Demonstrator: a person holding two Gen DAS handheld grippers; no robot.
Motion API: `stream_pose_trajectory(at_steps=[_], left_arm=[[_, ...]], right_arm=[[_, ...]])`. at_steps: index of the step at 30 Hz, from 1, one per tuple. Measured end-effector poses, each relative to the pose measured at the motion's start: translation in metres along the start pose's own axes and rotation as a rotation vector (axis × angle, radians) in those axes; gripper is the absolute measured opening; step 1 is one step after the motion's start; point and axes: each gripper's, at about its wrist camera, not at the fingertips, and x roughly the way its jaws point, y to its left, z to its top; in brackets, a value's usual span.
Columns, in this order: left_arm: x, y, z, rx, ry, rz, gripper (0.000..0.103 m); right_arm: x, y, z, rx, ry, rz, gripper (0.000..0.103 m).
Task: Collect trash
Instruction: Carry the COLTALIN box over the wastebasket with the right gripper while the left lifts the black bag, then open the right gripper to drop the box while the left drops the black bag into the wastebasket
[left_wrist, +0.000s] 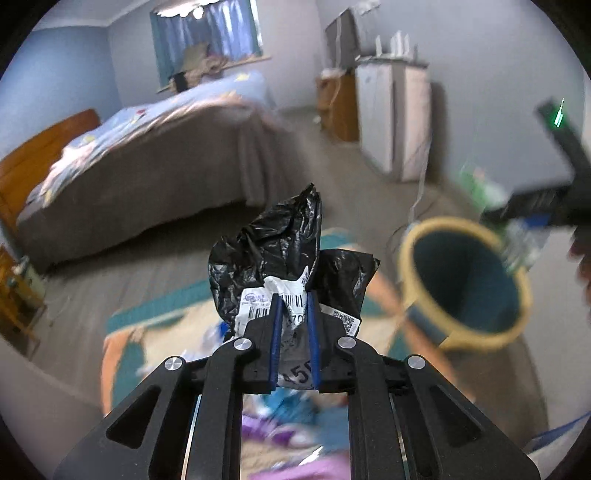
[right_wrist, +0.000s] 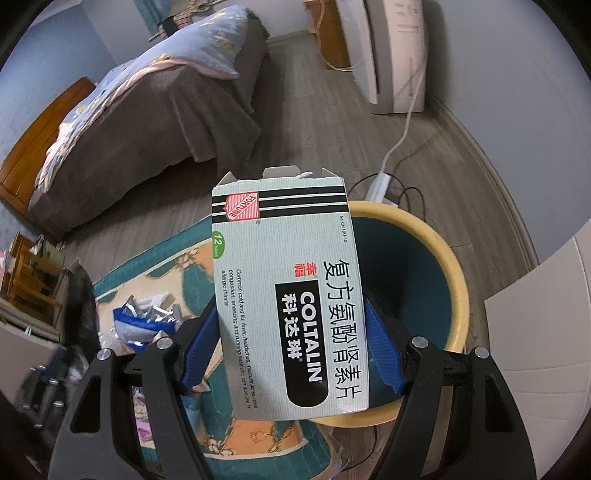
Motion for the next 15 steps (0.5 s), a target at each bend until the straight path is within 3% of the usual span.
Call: stream_pose_trajectory(at_steps=[5,11,14,15], left_arm=[[0.02,-0.044,0.034,0.019,0.01,-0.176,0.014],[0.077,-0.098,0.041,0.026,0.085,-0.353,0.014],[0.091,-0.118,0.043,0.081,0.094,-0.354,0.029],[0.095,-0.12,0.044,0.079,0.096,-0.338,0.037]], right_arm=[[0.013,-0.028,-0.004,0.067,0.035,-0.041,0.072],[0.013,-0.055,-0.001,0.191,0.0,-0.062,0.072],[0.01,-0.056,0.001,0.191,-0.025,-0.081,0.09],[0.008,-0.056,0.001,0.187,-0.039,-0.091,0.09]])
